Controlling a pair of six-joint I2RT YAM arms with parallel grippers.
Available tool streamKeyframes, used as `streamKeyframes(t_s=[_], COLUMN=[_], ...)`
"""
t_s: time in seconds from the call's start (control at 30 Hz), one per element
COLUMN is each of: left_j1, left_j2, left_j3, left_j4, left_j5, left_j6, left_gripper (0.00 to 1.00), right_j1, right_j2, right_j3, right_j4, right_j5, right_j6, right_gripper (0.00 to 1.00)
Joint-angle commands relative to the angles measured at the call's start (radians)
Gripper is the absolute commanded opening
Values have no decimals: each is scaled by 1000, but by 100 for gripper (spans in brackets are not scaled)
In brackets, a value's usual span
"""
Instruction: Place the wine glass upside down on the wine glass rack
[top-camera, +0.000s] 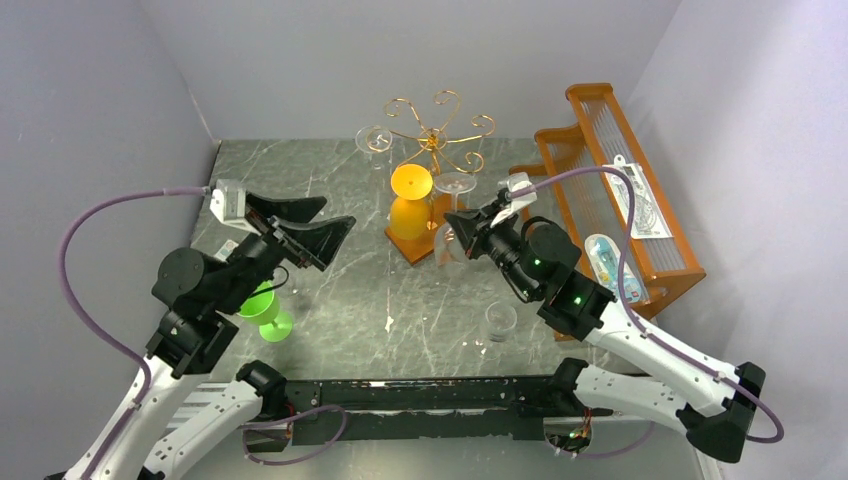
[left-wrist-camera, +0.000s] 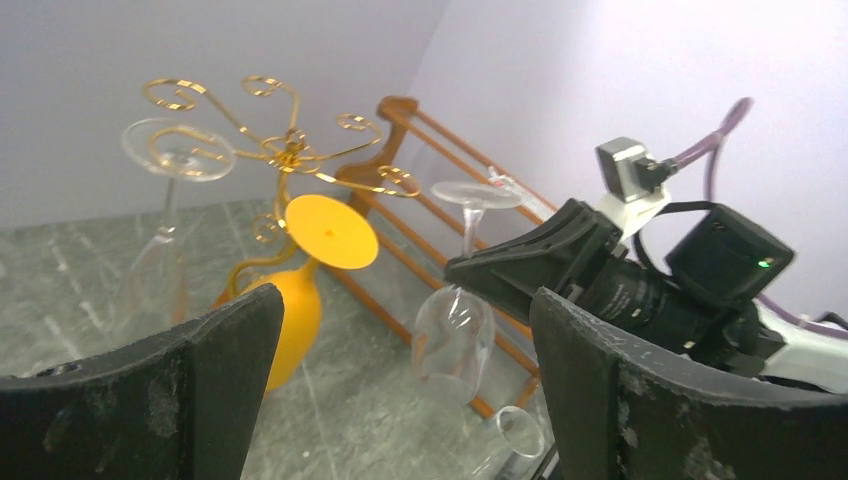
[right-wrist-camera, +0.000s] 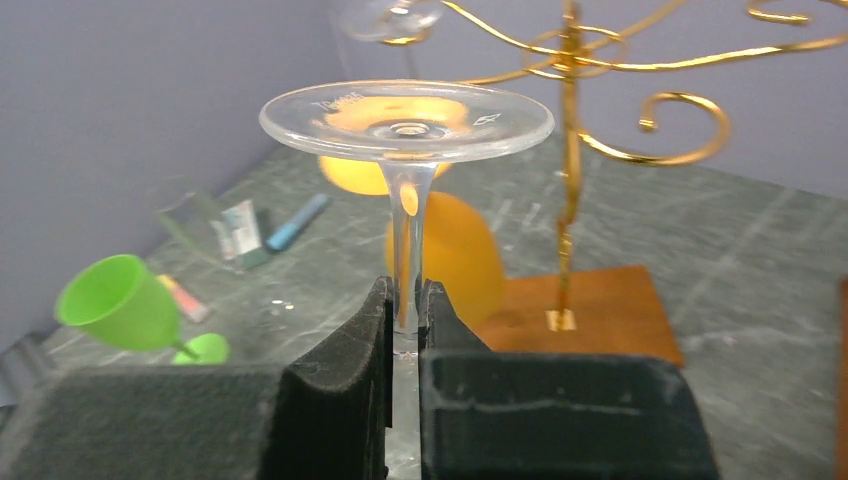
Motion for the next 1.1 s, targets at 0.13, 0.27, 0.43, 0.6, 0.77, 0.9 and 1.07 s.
streamKeyframes(t_s=[0.13,0.27,0.43,0.6,0.77,0.9,1.07], left_j1=[-2,-2,-2,-2,-1,-2,-2], left_j2=[61,74,80,87,105,117,134], left_j3=[52,48,47,45,46,57,77], left_j4=[-165,-166,-168,-167,-163,-167,-151], left_j5=[-128,-131,-138,-154,-155,-145,-88], left_j6=[31,16,13,22,26,16,-40], left_gripper=[97,97,97,97,97,97,97], right_j1=[-144,-224,-312,-376,-414,-451,-472], right_j2=[46,93,121,145,191,218,229], right_j3=[34,30,22,23,32,43,33], right_j4=[-27,20,75,117,156,183,247], right_j5=[87,75,19,-60,-139,-174,-258], right_j6=[-55,-39,-15,-5,-15,5,15], right_gripper=[0,0,0,0,0,0,0])
